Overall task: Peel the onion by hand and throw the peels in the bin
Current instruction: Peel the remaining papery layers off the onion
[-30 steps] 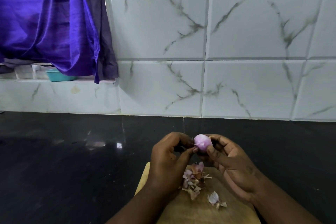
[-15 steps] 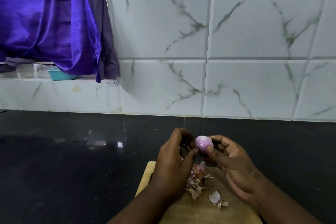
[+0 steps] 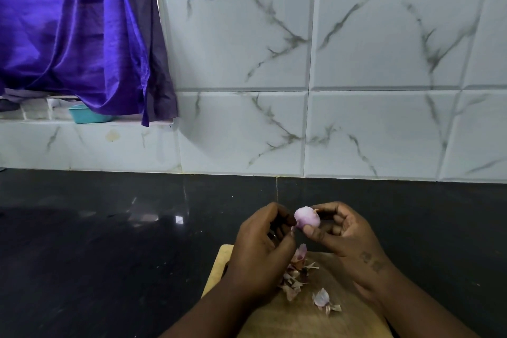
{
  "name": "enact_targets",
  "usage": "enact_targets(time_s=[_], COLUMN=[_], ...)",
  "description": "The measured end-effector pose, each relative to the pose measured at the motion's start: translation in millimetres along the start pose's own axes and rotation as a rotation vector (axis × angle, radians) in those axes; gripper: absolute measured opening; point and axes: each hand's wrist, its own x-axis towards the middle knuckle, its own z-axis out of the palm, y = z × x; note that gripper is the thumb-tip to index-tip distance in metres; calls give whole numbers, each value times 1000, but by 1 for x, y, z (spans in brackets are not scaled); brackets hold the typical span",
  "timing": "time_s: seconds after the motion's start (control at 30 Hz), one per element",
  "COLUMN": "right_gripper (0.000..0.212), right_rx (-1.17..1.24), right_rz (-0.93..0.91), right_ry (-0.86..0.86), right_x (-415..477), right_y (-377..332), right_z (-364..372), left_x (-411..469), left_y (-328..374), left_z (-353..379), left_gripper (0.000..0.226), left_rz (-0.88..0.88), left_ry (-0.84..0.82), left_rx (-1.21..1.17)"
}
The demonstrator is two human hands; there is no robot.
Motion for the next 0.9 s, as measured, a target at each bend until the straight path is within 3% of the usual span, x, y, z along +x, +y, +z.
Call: enact_targets(time_s=[0.17,0.4,0.6,0.9], right_gripper=[39,55,53,54], right_rx=[-13,22,44,42], right_rz=[-15,-40,-65,-134], right_ry=[-25,-39,-79,-100], right_x=[3,4,5,1], right_y=[1,2,1,-4], right_z=[0,1,-2,-6], left_x=[2,2,4,6], left_y=[1,-2,-5,-6], left_z=[0,1,1,2], left_gripper=[15,32,36,43], left_rz=[-21,-35,-106,-138], left_ry=[68,94,142,49], left_rx=[6,-58,-186,-326])
